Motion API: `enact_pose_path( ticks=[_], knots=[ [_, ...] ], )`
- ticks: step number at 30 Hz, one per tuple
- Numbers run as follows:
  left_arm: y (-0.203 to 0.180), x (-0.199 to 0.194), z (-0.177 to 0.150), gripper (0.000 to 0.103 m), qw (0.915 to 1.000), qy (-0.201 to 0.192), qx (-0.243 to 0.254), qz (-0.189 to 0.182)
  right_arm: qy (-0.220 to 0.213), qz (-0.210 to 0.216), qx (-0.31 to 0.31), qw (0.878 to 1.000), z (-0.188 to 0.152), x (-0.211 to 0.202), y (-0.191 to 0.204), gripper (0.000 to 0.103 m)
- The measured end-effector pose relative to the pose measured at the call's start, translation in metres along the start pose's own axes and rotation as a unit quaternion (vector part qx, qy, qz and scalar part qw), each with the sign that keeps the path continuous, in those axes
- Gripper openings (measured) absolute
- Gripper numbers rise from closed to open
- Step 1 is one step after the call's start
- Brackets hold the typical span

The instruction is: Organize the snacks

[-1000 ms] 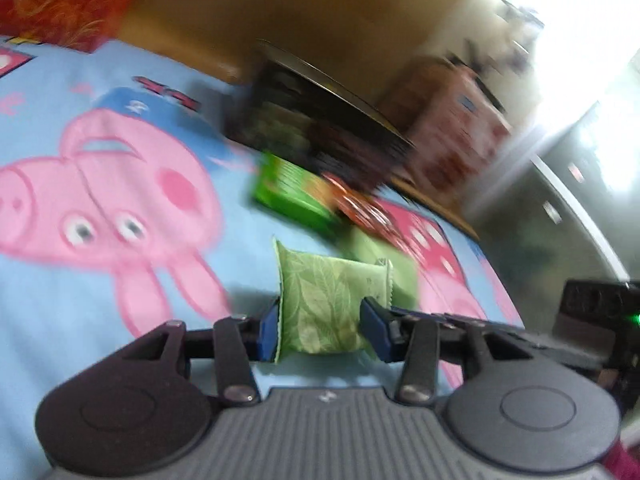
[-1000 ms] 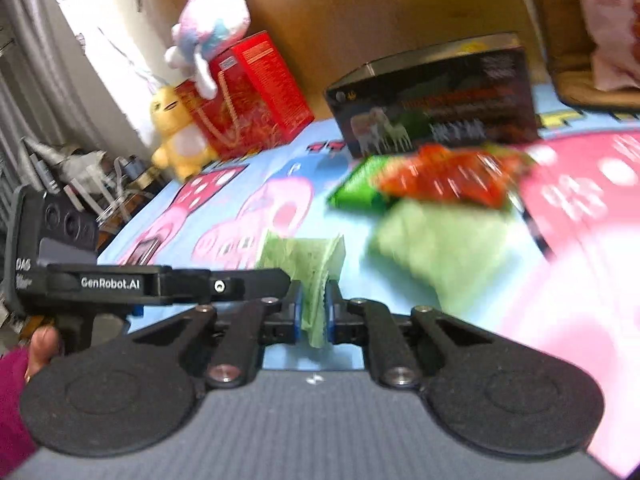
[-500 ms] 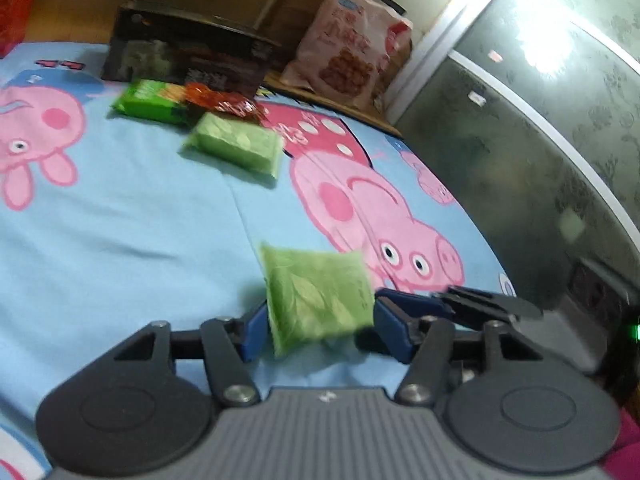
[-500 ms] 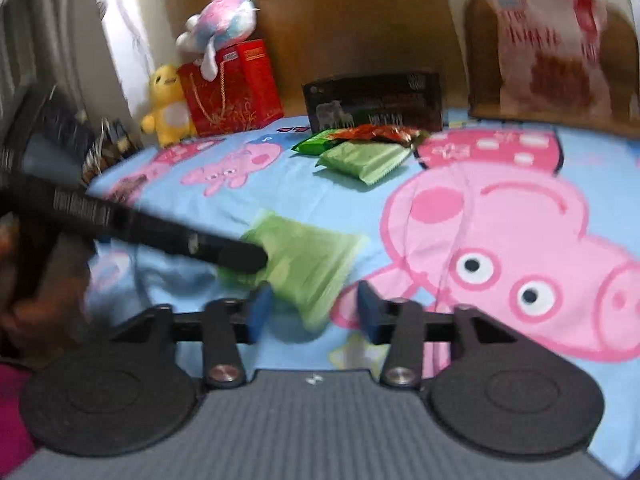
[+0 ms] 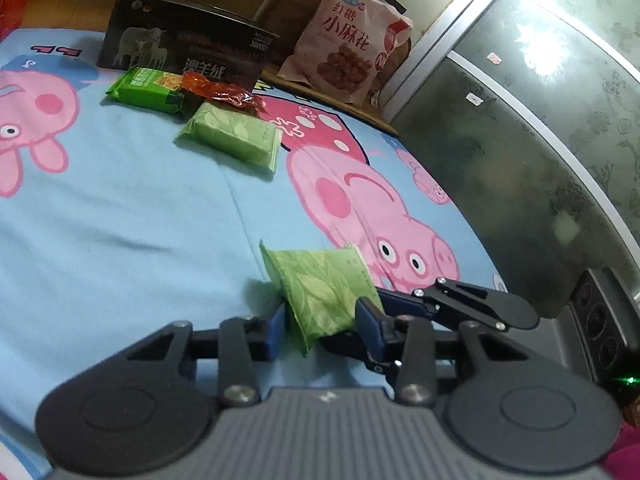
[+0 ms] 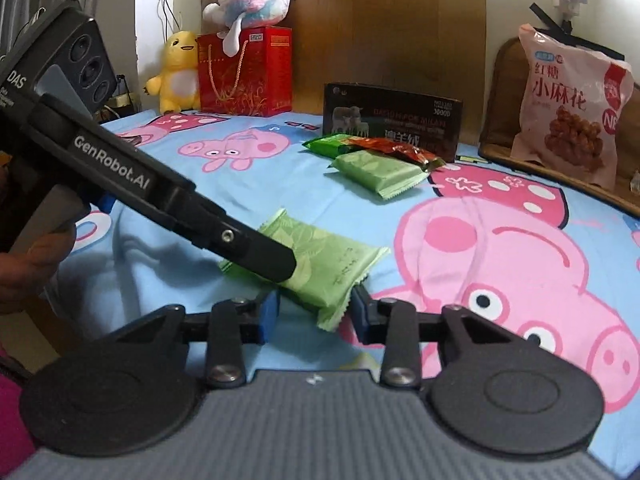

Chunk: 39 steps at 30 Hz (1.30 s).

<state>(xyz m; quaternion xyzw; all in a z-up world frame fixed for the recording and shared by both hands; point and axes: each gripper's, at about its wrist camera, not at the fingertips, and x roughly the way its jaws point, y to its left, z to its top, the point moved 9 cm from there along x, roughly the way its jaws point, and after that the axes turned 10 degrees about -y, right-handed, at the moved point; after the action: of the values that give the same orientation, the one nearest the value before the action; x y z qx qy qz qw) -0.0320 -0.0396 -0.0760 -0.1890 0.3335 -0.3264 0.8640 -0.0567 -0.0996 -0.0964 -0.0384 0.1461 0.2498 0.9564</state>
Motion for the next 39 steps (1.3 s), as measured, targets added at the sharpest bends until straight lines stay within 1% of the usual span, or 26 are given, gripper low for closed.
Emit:
enact_pose_path(
  ticks=[3, 5, 8, 10, 14, 16, 17, 20, 23, 24, 26, 27, 28, 30, 32, 34, 35, 36, 38, 39],
  knots=[
    [0.003, -0.003, 0.012, 0.037, 0.9998, -0.008, -0.016, -0.009, -0.010, -0.002, -0.009, 1.000, 0.007, 0.000, 0.001, 0.038],
    [0.002, -0.004, 0.025, 0.036, 0.9998, -0.019, -0.006, -0.007, -0.023, -0.003, -0.020, 1.000, 0.019, 0.004, -0.002, 0.038],
    [0.004, -0.002, 0.056, 0.036, 0.9989, -0.041, 0.021, 0.007, -0.044, -0.003, -0.030, 0.999, 0.046, 0.022, -0.016, 0.038],
    [0.009, 0.001, 0.086, 0.037, 0.9974, -0.061, 0.035, 0.017, -0.060, -0.002, -0.036, 0.998, 0.068, 0.040, -0.026, 0.038],
    [0.025, 0.016, 0.158, 0.038, 0.9921, -0.109, 0.048, 0.040, -0.089, 0.000, -0.021, 0.996, 0.121, 0.084, -0.056, 0.037],
    [0.038, 0.026, 0.190, 0.039, 0.9893, -0.128, 0.045, 0.054, -0.093, 0.002, -0.012, 0.996, 0.141, 0.110, -0.069, 0.037],
    [0.045, 0.032, 0.205, 0.041, 0.9878, -0.135, 0.046, 0.061, -0.092, 0.004, -0.006, 0.996, 0.150, 0.124, -0.075, 0.037],
    [0.070, 0.054, 0.243, 0.044, 0.9838, -0.149, 0.046, 0.088, -0.085, 0.004, 0.002, 0.996, 0.171, 0.167, -0.089, 0.037],
    [0.096, 0.074, 0.269, 0.048, 0.9805, -0.145, 0.045, 0.125, -0.072, 0.015, 0.006, 0.997, 0.179, 0.208, -0.097, 0.042],
    [0.105, 0.080, 0.273, 0.050, 0.9788, -0.141, 0.043, 0.142, -0.065, 0.021, 0.010, 0.998, 0.179, 0.219, -0.099, 0.052],
    [0.121, 0.085, 0.276, 0.050, 0.9756, -0.126, 0.033, 0.177, -0.060, 0.029, 0.017, 0.998, 0.180, 0.230, -0.099, 0.054],
    [0.126, 0.081, 0.275, 0.050, 0.9738, -0.125, 0.027, 0.189, -0.064, 0.028, 0.018, 0.997, 0.180, 0.228, -0.100, 0.054],
    [0.127, 0.072, 0.274, 0.050, 0.9726, -0.132, 0.023, 0.190, -0.073, 0.027, 0.021, 0.997, 0.181, 0.220, -0.101, 0.054],
    [0.124, 0.049, 0.268, 0.050, 0.9706, -0.158, 0.016, 0.181, -0.094, 0.024, 0.040, 0.994, 0.180, 0.199, -0.109, 0.054],
    [0.114, 0.030, 0.255, 0.050, 0.9694, -0.177, 0.019, 0.169, -0.109, 0.017, 0.062, 0.992, 0.170, 0.170, -0.119, 0.054],
    [0.103, 0.016, 0.233, 0.052, 0.9671, -0.197, 0.022, 0.159, -0.110, 0.004, 0.097, 0.989, 0.147, 0.142, -0.130, 0.054],
    [0.101, 0.015, 0.223, 0.055, 0.9678, -0.196, 0.016, 0.157, -0.098, -0.005, 0.125, 0.987, 0.132, 0.132, -0.138, 0.054],
    [0.101, 0.016, 0.211, 0.055, 0.9700, -0.188, 0.005, 0.154, -0.082, -0.014, 0.157, 0.984, 0.119, 0.127, -0.147, 0.054],
    [0.104, 0.023, 0.183, 0.055, 0.9763, -0.160, -0.031, 0.142, -0.055, -0.017, 0.238, 0.969, 0.091, 0.117, -0.160, 0.054],
    [0.106, 0.026, 0.174, 0.055, 0.9784, -0.148, -0.048, 0.137, -0.044, -0.013, 0.279, 0.959, 0.080, 0.114, -0.165, 0.055]
  ],
)
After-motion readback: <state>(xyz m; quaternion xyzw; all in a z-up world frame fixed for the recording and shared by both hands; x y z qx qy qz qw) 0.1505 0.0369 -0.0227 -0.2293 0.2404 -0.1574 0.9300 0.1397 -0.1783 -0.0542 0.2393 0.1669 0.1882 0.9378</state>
